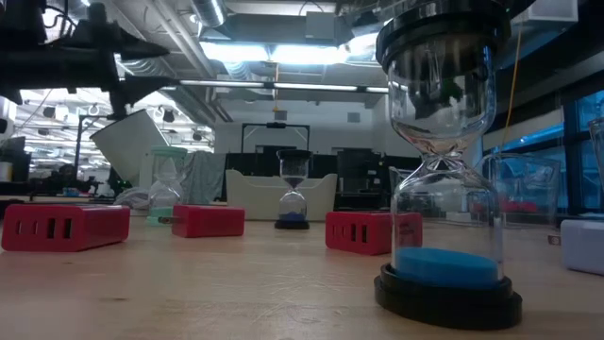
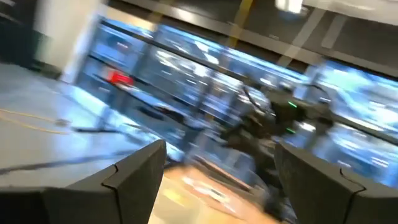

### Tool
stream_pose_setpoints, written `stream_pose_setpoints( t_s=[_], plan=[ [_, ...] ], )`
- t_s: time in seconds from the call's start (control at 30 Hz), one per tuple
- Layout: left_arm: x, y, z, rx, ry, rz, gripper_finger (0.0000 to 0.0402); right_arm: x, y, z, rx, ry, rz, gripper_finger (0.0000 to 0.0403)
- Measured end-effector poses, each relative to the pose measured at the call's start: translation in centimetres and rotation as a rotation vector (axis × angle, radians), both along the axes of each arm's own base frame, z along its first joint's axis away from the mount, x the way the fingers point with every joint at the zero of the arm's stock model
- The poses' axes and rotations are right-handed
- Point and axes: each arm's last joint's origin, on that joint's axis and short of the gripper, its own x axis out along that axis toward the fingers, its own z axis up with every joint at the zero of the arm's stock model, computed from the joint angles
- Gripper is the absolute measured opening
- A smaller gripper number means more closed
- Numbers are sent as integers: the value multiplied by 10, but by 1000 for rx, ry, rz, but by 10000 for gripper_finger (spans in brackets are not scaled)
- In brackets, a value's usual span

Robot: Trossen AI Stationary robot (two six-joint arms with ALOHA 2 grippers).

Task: Pick & Place Office items
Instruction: Put the bottom right red charger adapter into the bottom transparent bin

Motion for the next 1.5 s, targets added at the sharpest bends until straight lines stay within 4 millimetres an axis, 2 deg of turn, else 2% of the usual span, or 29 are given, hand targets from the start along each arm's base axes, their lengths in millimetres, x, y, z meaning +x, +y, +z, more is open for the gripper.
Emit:
stream_pose_setpoints(
  t_s=[0.1,0.2,0.4,0.53,0.63,0.9,1.07,1.27,1.5],
  plan=[
    [0,-4,6,15,-64,-89,296,11,22,0,85,-72,116,200],
    [-1,-8,13,52,-116,-157,296,17,52,-4,203,-63,276,200],
    [1,-13,14,72,-119,-227,296,20,111,-8,442,-59,547,200],
    [2,-14,13,71,-115,-245,296,23,140,-11,594,-99,593,211],
    [3,-15,13,72,-108,-254,296,26,155,-17,577,-74,646,227],
    [5,-19,12,46,-106,-331,296,41,177,-40,324,130,931,253],
    [6,-22,12,40,-104,-387,296,56,182,-50,237,130,1018,254],
    [7,-25,12,26,-109,-429,296,74,189,-60,229,53,1113,252],
    [9,-28,12,31,-104,-461,296,79,198,-80,345,108,1331,238]
  ],
)
